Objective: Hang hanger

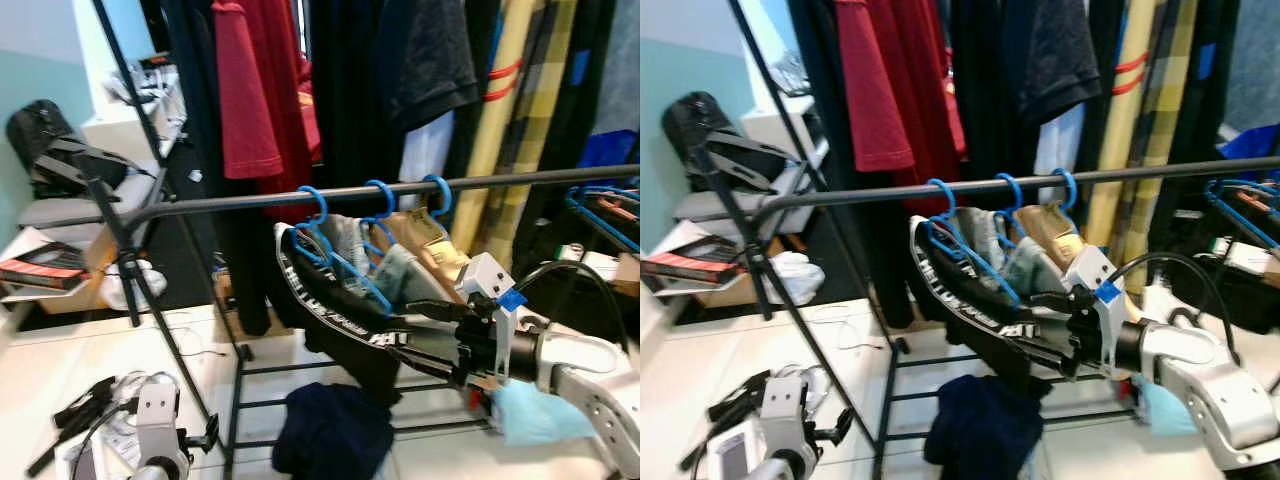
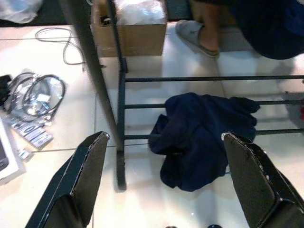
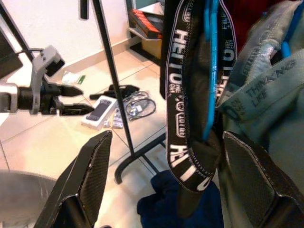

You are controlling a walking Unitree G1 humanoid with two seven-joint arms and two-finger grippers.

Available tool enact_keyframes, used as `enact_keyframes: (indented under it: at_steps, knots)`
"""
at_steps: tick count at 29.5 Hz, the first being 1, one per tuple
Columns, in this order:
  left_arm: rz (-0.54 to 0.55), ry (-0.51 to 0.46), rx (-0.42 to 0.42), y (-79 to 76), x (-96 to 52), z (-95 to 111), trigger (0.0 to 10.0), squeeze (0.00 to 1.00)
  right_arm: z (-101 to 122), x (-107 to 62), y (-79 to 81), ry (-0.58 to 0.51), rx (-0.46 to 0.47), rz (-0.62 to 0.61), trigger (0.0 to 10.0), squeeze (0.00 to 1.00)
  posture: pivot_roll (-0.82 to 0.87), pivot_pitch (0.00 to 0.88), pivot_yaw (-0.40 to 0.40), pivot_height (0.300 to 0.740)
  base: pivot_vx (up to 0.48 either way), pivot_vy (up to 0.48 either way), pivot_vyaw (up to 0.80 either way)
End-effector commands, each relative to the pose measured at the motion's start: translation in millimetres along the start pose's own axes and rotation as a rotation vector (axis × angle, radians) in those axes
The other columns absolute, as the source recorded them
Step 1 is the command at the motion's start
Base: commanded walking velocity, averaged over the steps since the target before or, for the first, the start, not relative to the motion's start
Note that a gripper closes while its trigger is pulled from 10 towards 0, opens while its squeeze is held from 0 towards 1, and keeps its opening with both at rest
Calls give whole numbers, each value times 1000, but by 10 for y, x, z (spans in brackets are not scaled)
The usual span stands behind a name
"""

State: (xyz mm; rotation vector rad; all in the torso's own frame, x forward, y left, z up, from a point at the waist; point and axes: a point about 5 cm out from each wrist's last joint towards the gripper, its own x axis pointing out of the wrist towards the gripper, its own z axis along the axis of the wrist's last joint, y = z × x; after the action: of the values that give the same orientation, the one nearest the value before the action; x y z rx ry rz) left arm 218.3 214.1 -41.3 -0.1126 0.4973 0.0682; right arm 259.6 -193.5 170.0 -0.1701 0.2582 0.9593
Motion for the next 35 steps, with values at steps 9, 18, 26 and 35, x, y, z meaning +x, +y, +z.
enact_keyframes:
  at_steps: [9,18,26,35]
  knots:
    - [36,17,12,68,-13,-18,10000,0,168,218,99,-106,-3,8,10000,0,-72,0,52,740,0,0,0]
    - [45,18,10,53,-8,-24,10000,0,244,320,57,-164,2,-36,10000,0,-71,0,49,740,0,-373,0]
    - [66,14,-3,86,-10,-17,10000,0,265,340,55,-175,0,-44,10000,0,-71,0,49,740,0,0,0]
    - [64,14,18,88,-9,-12,10000,0,264,439,-26,-182,8,-52,10000,0,-68,0,55,740,0,0,0]
